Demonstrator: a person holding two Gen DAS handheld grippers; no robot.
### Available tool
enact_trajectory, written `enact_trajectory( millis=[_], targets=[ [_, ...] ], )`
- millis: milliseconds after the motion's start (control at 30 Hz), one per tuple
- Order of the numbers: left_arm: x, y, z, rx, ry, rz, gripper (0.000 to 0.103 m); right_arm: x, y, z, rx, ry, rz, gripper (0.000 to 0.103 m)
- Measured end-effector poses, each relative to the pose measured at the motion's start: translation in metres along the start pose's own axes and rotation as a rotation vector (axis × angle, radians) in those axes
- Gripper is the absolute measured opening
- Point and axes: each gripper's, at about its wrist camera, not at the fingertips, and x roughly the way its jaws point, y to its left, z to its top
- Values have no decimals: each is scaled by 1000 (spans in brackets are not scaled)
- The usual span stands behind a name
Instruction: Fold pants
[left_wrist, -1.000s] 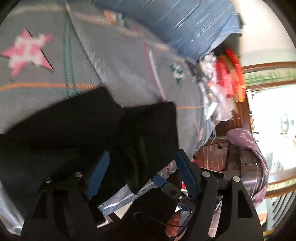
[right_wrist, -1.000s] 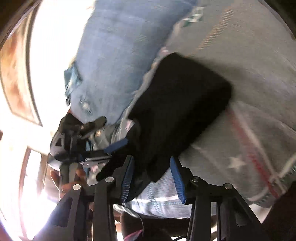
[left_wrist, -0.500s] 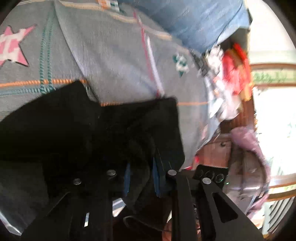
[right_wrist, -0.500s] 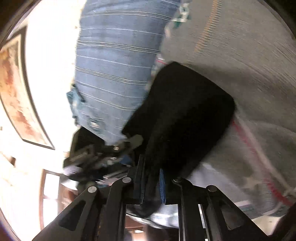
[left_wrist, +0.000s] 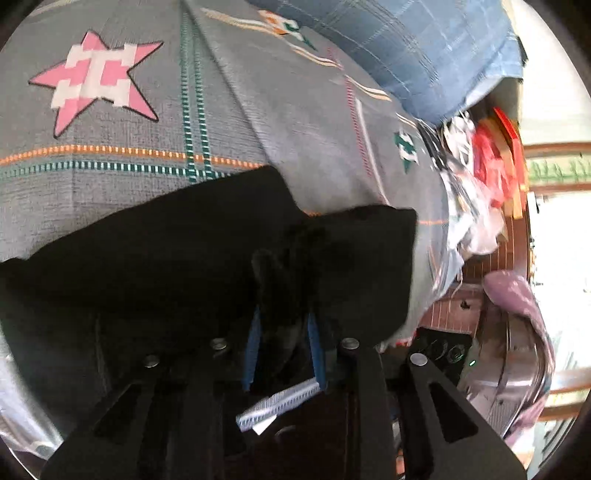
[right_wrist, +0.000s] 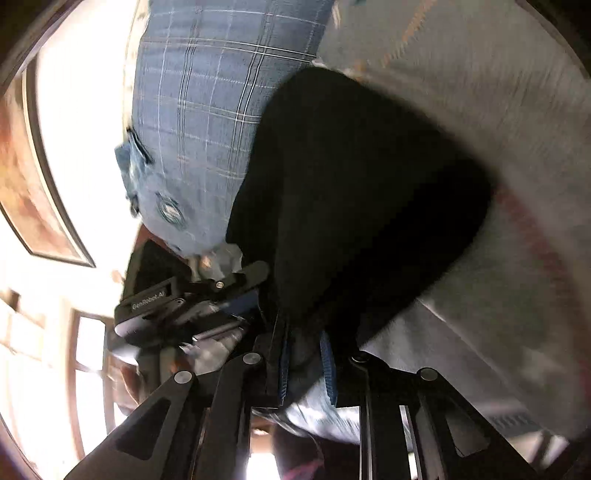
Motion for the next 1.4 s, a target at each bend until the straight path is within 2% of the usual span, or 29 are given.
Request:
enact_trajectory(
  millis=[100,200,300,367,433,500,533,567,600,667,700,767,867,900,967,1000,1067,1233,1267,1300,1400],
  targets=[
    [-19,-7,-9,64,-36,39,22,-33,17,2,-46,-12,-9,20],
    [-32,-20,-15,80,-70,-47,23,-71,42,6,-175,-174,-13,23],
    [-27,-40,-14,104,-84,-104,40,-83,55,16,-266,-270,-53,24],
    [-17,-53,-13,131,-86,-104,42,-77,47,20,-262,-273,-76,24],
    [5,-59,-8,158,-62,-50,42,-63,28,26,-229,-241,-106,24],
    [33,-52,0,142,-15,50,41,-42,1,34,-188,-184,-186,17],
    [40,-48,3,129,-6,55,41,-39,-10,35,-162,-177,-157,6],
    [40,-46,5,115,-12,30,41,-40,-13,34,-137,-195,-139,5],
    [32,-42,9,79,-1,-5,41,-46,-11,34,-118,-194,-121,9],
    [14,-37,11,54,-21,-35,41,-58,-2,28,-160,-211,-124,20],
    [-4,-34,11,54,-59,-49,41,-63,8,23,-204,-208,-129,25],
    [-32,-24,9,53,-115,-66,45,-61,28,13,-275,-189,-145,44],
    [-66,-1,1,28,-191,-80,64,-48,55,-12,-394,-121,-122,47],
    [-74,10,1,11,-210,-73,64,-36,65,-20,-434,-84,-105,48],
    [-84,33,-4,-29,-224,-60,64,-10,80,-37,-493,3,-65,59],
    [-85,46,-6,-55,-213,-65,64,9,86,-48,-515,58,-65,59],
    [-84,63,-11,-87,-189,-86,64,28,89,-63,-538,113,-93,59],
    [-89,92,-24,-122,-177,-63,64,67,92,-84,-541,196,-135,64],
    [-91,97,-23,-131,-175,-71,65,71,93,-86,-543,205,-133,64],
    [-89,102,-19,-135,-165,-83,71,73,94,-90,-544,206,-123,64],
    [-80,106,-10,-143,-135,-45,75,77,96,-96,-551,194,-111,64]
  ],
)
